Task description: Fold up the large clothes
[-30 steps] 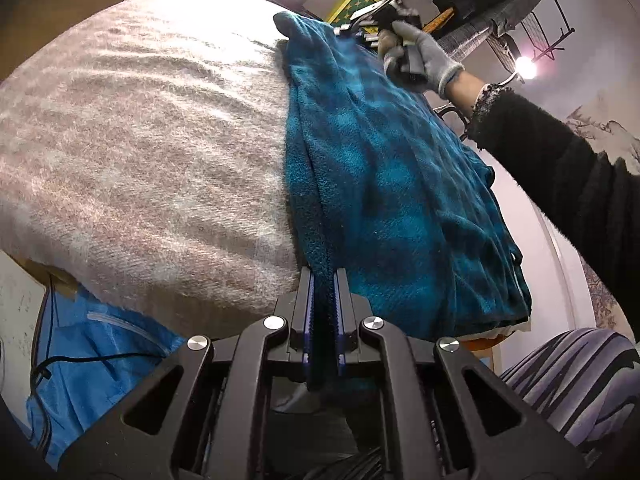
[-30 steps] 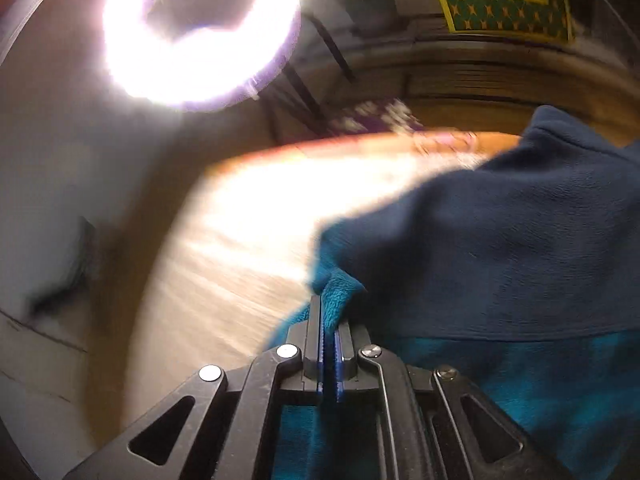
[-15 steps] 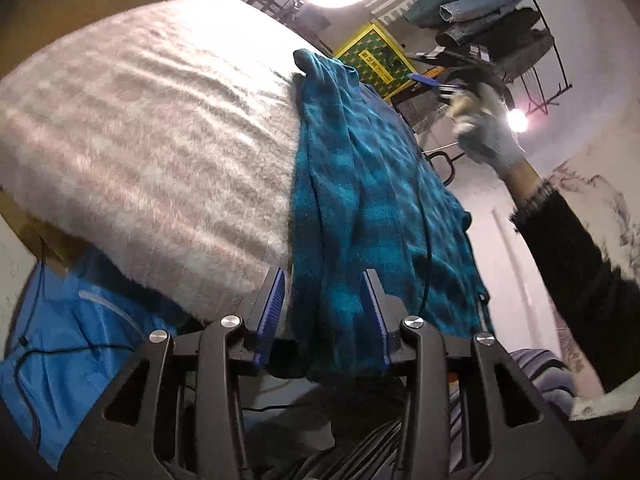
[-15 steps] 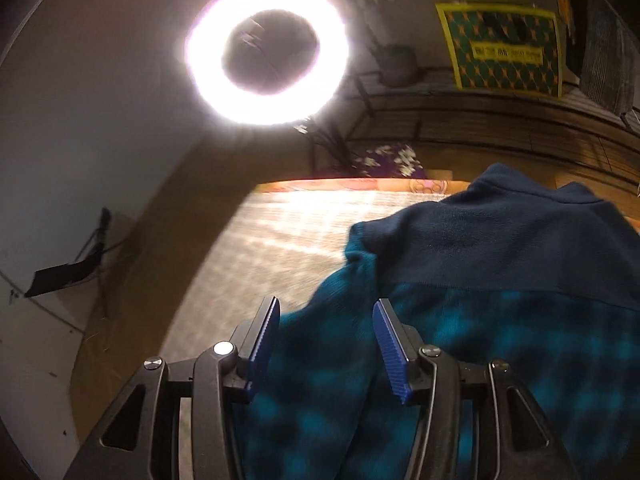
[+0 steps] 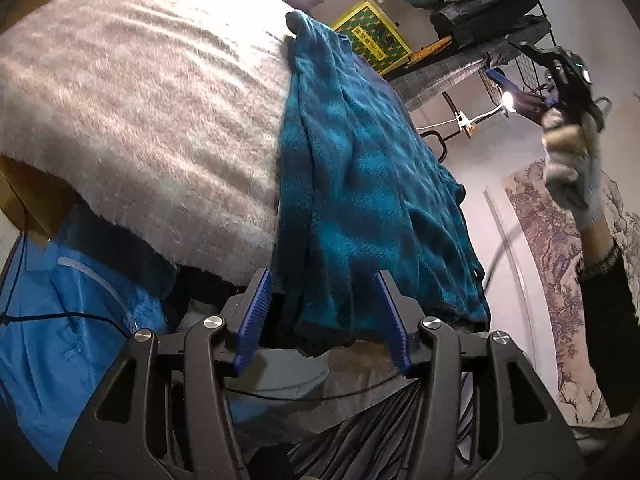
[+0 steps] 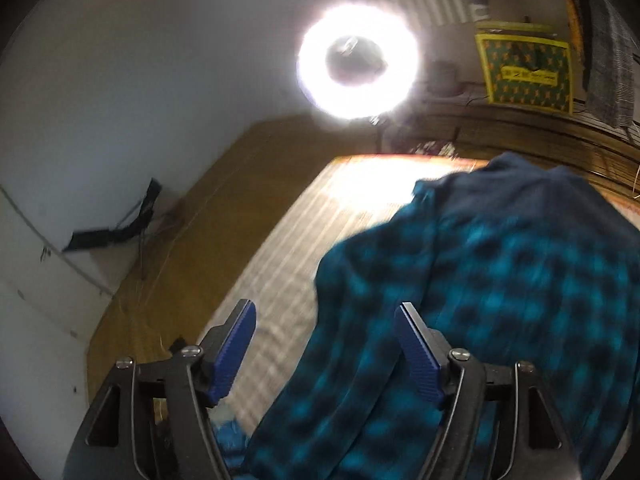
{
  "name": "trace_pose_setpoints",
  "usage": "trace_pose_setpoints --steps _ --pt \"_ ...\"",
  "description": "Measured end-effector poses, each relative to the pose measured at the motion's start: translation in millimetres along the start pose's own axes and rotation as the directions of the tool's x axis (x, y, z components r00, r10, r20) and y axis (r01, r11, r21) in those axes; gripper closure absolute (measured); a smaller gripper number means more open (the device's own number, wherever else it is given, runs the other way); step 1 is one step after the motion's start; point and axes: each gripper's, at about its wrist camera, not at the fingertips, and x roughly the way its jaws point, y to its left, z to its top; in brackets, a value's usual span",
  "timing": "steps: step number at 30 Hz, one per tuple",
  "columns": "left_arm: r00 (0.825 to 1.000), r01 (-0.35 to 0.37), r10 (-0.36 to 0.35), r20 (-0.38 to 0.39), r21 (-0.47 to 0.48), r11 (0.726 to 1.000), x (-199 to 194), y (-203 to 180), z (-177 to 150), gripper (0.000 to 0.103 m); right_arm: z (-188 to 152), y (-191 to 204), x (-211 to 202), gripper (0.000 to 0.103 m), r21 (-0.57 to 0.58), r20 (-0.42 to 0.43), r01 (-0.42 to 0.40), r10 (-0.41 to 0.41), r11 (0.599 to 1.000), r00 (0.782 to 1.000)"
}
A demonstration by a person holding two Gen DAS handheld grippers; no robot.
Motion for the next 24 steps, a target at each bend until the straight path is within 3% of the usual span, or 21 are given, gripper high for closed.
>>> trace_pose_setpoints --steps 1,2,3,5,8,14,20,24 --pt "1.0 0.012 -0.012 -0.001 -0.005 1.0 1 0 0 0.061 -9 6 3 0.028 -0.009 -0.017 0.002 -0.002 1.0 1.0" --pt "1.0 0.025 -0.025 -0.004 -0.005 1.0 2 -2 0 0.077 -17 11 9 0.028 -0.018 -0.036 0.006 -0.006 1.0 0.999" --pt "1.0 0.024 -0.024 0.003 0.005 1.0 1 -5 0 0.087 -25 18 18 0.028 -0.033 -0.059 0.016 -0.017 0.999 0.998" --pt "0.999 0.043 -0.044 0.026 0.045 0.998 -1 -16 1 0.092 -37 31 42 0.027 -0.062 -0.097 0.042 -0.048 0.997 0.994" --pt "0.997 0.06 -0.064 0.039 0.1 0.993 -2 -31 2 0.095 -44 40 80 0.027 -0.05 -0.147 0.045 -0.052 0.998 0.988" --pt "0.993 0.112 -0.117 0.033 0.139 0.984 0 -48 1 0.095 -37 47 172 0.024 -0.071 -0.254 0.154 -0.168 0.985 0.953" --pt "0.99 0.137 -0.141 0.016 0.153 0.979 6 -56 2 0.095 -33 49 233 0.024 -0.116 -0.311 0.256 -0.28 0.96 0.908" --pt "0.989 0.144 -0.146 0.002 0.159 0.977 13 -59 3 0.095 -37 52 259 0.026 -0.193 -0.346 0.32 -0.369 0.928 0.863"
